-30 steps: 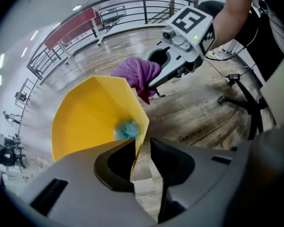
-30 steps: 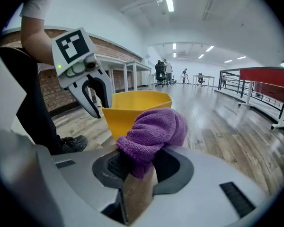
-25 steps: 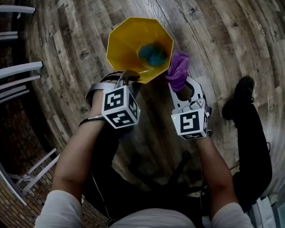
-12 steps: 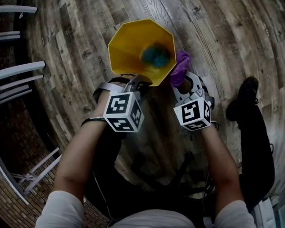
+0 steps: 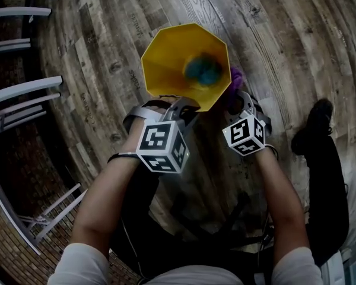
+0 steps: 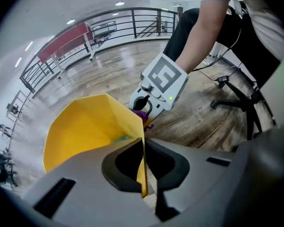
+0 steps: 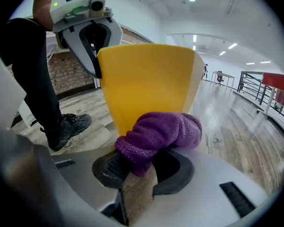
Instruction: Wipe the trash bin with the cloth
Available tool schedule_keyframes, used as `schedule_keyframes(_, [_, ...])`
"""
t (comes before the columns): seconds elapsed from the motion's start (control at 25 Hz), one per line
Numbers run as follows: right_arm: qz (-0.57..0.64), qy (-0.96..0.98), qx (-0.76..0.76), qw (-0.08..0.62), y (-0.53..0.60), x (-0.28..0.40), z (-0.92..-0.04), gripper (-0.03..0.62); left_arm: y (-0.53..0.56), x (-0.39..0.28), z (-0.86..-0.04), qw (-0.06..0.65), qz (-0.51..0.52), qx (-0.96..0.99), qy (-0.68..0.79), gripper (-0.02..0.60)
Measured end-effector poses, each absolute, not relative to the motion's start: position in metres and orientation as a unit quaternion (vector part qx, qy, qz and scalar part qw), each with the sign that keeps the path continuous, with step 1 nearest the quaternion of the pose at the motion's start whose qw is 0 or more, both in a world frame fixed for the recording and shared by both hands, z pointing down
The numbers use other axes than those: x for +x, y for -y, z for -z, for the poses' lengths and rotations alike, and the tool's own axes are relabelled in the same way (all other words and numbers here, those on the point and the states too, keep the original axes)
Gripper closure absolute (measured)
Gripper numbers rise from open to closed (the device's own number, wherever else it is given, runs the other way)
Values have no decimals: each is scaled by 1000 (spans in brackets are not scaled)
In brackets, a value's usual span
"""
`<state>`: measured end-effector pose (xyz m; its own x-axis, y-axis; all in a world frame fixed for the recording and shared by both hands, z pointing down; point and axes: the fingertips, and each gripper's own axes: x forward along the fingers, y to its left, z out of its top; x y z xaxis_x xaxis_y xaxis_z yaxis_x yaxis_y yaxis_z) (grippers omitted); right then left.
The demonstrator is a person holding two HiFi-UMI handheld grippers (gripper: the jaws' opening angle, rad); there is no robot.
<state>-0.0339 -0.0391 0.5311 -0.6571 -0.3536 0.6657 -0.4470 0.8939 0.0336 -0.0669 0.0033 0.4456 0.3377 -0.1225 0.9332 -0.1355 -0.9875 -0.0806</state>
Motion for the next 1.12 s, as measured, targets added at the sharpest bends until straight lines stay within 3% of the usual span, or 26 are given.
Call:
schedule_keyframes(0.92, [-117,850,154,491,39,-42,-674,487,-4,-64,-445,13,-571,817,83,571])
schedule_keyframes(1.12, [-121,846,156,495,43,-46,-678,487,-3,-66,-446,16,-571,816,86,571])
